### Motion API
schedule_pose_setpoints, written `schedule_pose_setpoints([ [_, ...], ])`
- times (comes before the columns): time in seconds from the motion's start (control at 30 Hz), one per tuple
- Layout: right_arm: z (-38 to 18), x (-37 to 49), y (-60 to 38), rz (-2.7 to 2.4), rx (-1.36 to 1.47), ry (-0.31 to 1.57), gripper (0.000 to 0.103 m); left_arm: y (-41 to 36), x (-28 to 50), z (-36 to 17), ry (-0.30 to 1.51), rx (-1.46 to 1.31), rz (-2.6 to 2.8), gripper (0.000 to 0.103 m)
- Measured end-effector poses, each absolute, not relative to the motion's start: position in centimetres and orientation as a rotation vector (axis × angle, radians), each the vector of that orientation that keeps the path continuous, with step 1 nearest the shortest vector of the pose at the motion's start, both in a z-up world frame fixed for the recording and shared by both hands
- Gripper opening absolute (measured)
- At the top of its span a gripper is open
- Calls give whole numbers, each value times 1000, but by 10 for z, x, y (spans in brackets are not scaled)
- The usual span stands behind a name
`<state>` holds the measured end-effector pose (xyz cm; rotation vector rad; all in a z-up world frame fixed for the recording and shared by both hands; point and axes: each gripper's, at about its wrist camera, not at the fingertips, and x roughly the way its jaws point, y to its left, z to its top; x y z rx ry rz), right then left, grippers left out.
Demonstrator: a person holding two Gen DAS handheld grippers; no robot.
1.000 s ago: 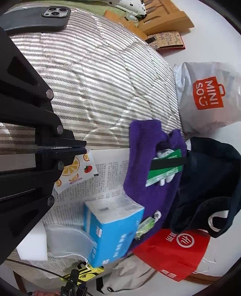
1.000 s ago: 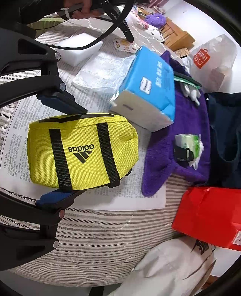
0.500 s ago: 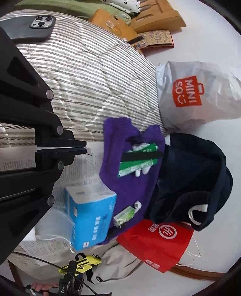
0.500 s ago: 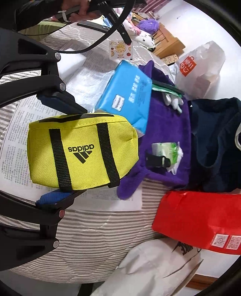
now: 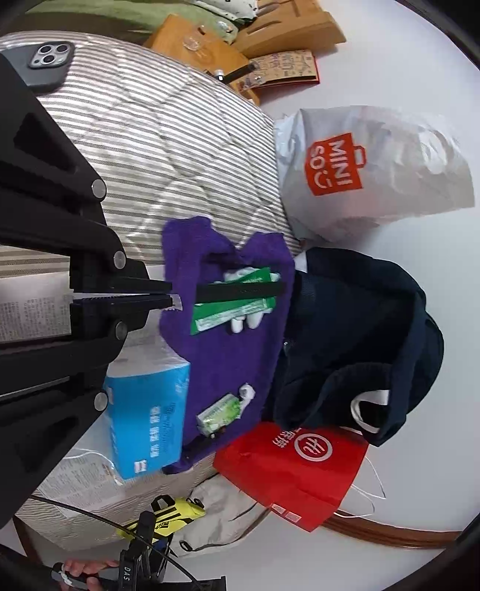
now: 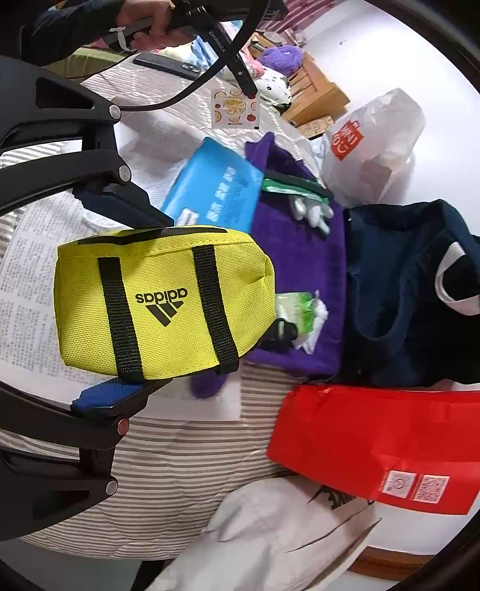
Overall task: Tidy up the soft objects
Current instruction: 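Carry the pouch onto the towel and open the right tool while the left carries the sachet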
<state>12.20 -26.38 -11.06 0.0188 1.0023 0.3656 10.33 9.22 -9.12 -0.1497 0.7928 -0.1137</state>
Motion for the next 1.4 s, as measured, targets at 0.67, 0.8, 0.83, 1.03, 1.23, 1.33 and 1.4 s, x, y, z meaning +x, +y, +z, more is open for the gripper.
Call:
schedule_pose_setpoints([
  [0.67,-91,175,-238,385,36,970,73,79,158,-73,761,-142,-153,2],
  [0.8,-94,188,-233,387,48,969,73,75,169,-71,759,-139,-161,2],
  [0.83,-95,193,-231,388,52,968,73,74,173,-70,759,-138,-161,2],
  [1.03,-104,219,-221,383,63,987,73,73,189,-70,760,-142,-167,2],
  [1.23,-119,248,-202,393,38,1026,73,73,204,-76,770,-151,-176,2],
  [1.33,-131,260,-189,399,12,1056,73,72,210,-79,774,-158,-181,2],
  [1.4,-138,268,-182,400,-4,1070,73,72,214,-80,775,-159,-183,2],
])
